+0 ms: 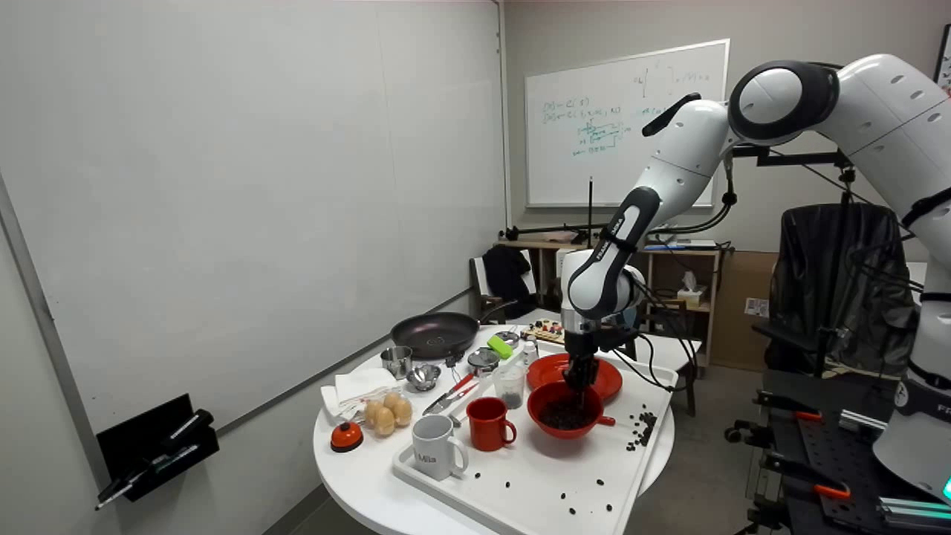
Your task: Put the red bowl on the red plate
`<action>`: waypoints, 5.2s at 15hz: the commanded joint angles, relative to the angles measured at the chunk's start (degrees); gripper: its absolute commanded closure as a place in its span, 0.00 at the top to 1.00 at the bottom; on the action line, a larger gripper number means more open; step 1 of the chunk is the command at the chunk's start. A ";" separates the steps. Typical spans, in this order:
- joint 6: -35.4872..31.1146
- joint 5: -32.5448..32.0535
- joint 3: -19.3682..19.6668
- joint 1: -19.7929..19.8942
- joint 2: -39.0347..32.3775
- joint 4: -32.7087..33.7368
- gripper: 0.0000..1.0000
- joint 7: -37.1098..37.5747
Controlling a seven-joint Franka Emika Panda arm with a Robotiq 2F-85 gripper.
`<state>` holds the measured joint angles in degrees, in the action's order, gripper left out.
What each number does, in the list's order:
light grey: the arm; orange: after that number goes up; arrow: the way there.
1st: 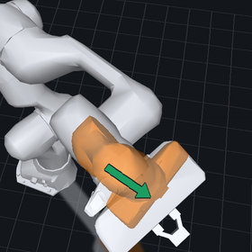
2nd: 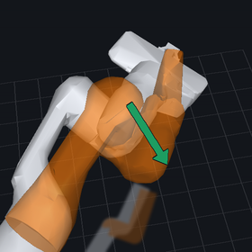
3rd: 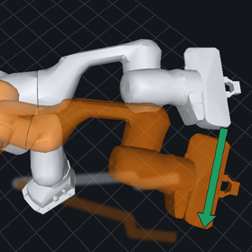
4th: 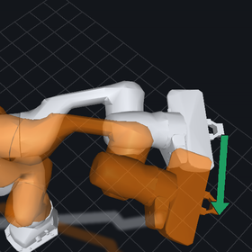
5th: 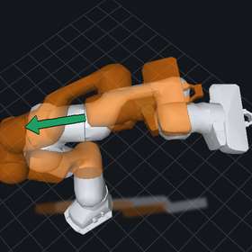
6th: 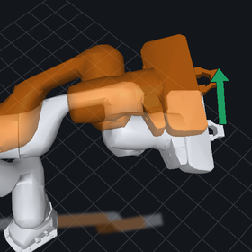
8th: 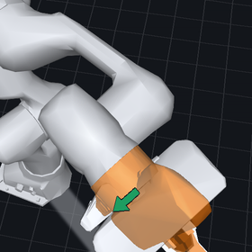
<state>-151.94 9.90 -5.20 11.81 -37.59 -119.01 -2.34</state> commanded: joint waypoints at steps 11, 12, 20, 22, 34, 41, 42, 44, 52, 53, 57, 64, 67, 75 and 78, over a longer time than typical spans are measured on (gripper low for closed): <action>-0.87 14.69 -2.24 11.26 7.83 -5.72 0.05 -9.24; -1.01 16.39 -2.10 12.29 8.60 -6.55 0.05 -9.66; -2.26 28.16 2.01 15.33 12.32 -11.18 0.05 -7.21; -1.51 28.73 4.05 14.38 12.08 -10.54 0.05 -5.65; 2.51 25.30 11.33 9.71 13.73 -9.60 0.05 4.16; 2.39 20.76 9.19 0.61 14.54 -9.59 0.05 7.81; 3.00 19.56 8.90 -0.63 13.71 -8.27 0.05 8.99; 4.53 17.18 8.31 -2.38 12.01 -5.60 0.05 10.84; 15.92 9.57 8.22 -6.46 1.29 10.75 0.05 16.66; 17.28 9.18 8.26 -6.41 0.02 12.76 0.05 17.05; 18.46 9.80 8.17 -5.63 -2.49 15.93 0.05 16.53; 10.65 14.00 7.53 -2.24 1.16 6.57 0.05 14.18; 4.76 17.82 6.65 0.48 3.74 0.64 0.05 12.49; 2.41 25.42 7.09 6.70 8.09 -4.31 0.05 10.75; 3.65 25.10 8.34 6.76 8.86 -3.71 0.05 11.99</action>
<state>-149.84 33.81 2.40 18.60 -31.43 -121.63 9.11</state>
